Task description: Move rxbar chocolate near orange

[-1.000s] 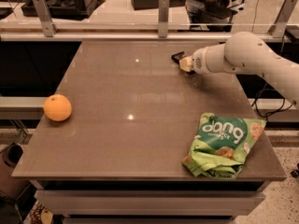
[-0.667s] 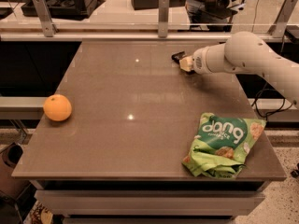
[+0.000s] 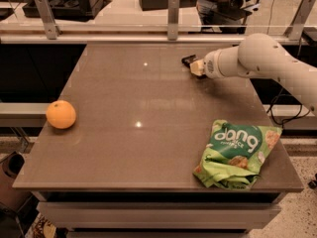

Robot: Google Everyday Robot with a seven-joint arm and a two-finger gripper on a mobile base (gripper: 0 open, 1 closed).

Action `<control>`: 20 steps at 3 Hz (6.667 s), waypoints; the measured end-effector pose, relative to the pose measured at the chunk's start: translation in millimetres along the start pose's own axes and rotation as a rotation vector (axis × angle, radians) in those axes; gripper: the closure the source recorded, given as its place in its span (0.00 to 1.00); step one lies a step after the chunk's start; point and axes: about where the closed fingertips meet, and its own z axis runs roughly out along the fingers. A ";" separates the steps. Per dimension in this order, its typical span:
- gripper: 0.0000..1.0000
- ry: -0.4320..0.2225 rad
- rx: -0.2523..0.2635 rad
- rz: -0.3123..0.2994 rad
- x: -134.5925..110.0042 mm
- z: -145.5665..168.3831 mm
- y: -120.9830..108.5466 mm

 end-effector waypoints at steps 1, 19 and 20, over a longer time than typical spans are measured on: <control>1.00 0.000 0.000 0.000 -0.1 -0.1 0.0; 1.00 0.229 -0.355 -0.338 -105.8 -167.9 144.4; 1.00 0.250 -0.394 -0.351 -83.3 -175.1 162.4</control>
Offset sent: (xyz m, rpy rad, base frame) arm 0.0061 0.0047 0.1098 -0.1381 -0.2020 -0.0224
